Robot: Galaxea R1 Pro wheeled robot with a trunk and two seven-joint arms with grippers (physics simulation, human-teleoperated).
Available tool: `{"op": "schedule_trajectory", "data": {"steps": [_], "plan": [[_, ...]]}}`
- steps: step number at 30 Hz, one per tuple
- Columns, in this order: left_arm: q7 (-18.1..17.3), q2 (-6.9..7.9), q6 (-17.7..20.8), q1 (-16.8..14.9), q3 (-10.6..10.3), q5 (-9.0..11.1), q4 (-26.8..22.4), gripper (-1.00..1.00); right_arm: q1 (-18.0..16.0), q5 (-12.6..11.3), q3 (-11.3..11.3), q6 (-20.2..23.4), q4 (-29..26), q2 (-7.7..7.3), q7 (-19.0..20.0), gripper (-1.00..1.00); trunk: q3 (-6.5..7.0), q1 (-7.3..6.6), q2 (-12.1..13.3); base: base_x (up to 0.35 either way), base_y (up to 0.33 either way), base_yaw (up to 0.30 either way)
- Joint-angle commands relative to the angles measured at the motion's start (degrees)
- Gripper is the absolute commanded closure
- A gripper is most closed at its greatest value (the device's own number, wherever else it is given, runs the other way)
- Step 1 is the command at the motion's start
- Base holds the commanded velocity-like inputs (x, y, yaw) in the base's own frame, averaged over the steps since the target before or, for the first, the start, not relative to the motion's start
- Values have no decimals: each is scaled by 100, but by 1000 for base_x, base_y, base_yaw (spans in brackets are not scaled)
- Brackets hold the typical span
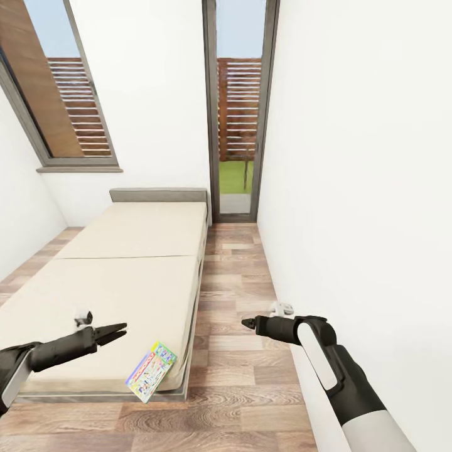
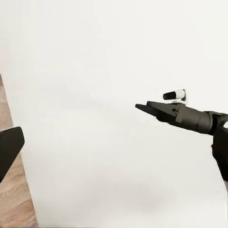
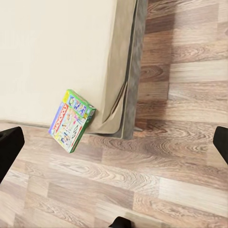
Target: Put all the toys in the child's room - the three board games (two on the bed and one on the table), the two jigsaw puzzles on the table, and the tennis ball on the table - inside the toy box on the table in the child's room.
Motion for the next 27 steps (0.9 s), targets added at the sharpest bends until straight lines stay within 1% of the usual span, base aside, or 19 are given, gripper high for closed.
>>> {"op": "schedule_trajectory", "data": {"steps": [1,2,4,6,9,11,15,17,22,27], "plan": [[114,-5,8,-5,-1,9,84,-100,-4,25,-2,25,-4,2,21,-100,-12,3,-12,0,0,0],[229,-16,-48,-6,-2,4,166,-100,-6,25,0,25,-4,2,21,-100,-12,3,-12,0,0,0],[663,-77,-337,-9,1,-5,541,-100,-4,21,3,25,-6,2,21,-100,-12,3,-12,0,0,0],[913,-114,-580,-11,4,-9,837,-100,-3,16,4,27,-9,2,21,-100,-12,3,-12,0,0,0],[1137,-140,-787,-11,9,-5,1129,-100,-5,11,5,30,-13,2,21,-100,-12,3,-12,0,0,0],[1219,-158,-844,-12,11,-3,1212,-100,-4,10,5,28,-16,2,21,-100,-12,3,-12,0,0,0],[1469,-303,-916,-12,20,3,1325,-100,-4,10,5,31,-14,2,21,-100,-12,3,-12,0,0,0],[1670,-361,-931,-12,35,14,1385,-100,-7,9,5,28,-10,2,21,-100,-12,3,-12,0,0,0],[1871,-395,-937,-12,54,43,1450,-100,-9,6,12,26,-11,4,21,-100,-12,3,-12,0,0,0],[1915,-427,-940,-12,64,50,1481,-100,-7,-21,14,25,-49,8,21,-100,-12,3,-12,0,0,0]]}}
